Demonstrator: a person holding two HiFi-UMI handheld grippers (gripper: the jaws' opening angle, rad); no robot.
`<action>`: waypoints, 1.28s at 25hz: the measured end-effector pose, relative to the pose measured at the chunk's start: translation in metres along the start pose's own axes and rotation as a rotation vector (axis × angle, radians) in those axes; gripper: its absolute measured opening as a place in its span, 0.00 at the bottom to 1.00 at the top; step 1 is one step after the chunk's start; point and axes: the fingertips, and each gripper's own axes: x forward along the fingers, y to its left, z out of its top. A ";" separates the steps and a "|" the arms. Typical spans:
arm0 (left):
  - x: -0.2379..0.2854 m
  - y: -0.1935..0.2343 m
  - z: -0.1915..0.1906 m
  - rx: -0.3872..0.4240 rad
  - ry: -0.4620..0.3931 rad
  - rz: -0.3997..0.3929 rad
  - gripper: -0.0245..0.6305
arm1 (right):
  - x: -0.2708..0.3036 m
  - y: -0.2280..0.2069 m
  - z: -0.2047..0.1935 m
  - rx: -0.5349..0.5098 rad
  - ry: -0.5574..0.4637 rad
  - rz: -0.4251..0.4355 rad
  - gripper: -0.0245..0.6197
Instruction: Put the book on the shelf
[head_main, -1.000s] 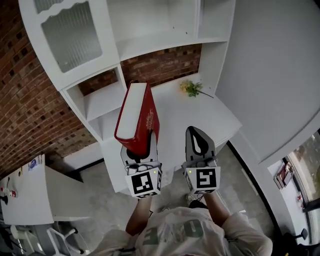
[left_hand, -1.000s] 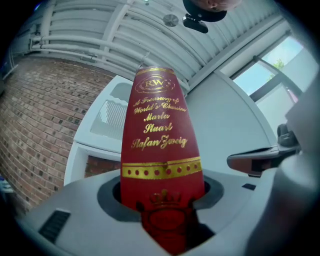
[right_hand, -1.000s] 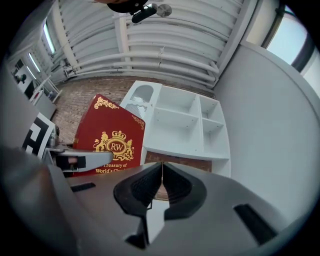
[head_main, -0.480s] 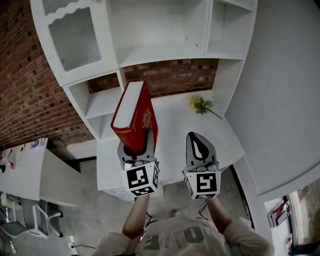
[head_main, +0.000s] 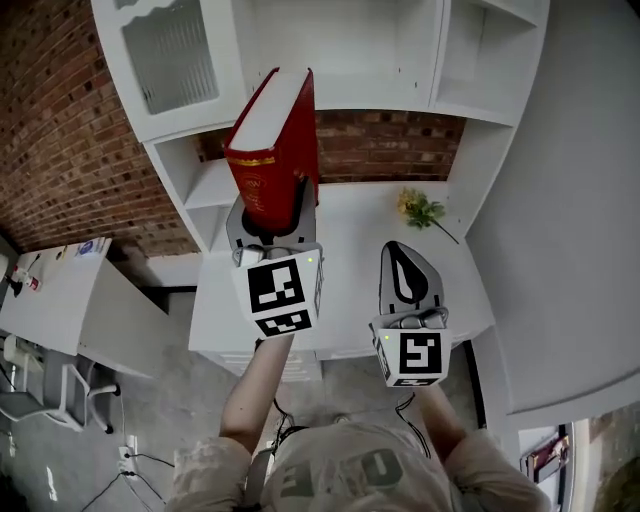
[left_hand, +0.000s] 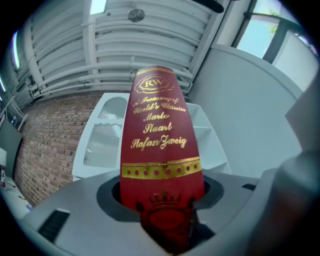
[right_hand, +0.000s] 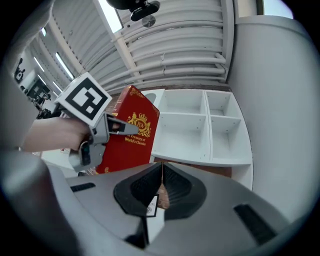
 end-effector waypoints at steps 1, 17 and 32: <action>0.008 0.002 0.011 0.008 -0.009 0.000 0.41 | 0.002 0.000 0.001 0.008 -0.002 0.008 0.06; 0.139 0.044 0.092 0.006 0.016 0.100 0.41 | 0.027 -0.008 0.052 0.062 -0.069 0.092 0.06; 0.236 0.063 0.066 0.008 0.141 0.162 0.41 | 0.045 -0.044 0.022 0.071 -0.016 0.016 0.06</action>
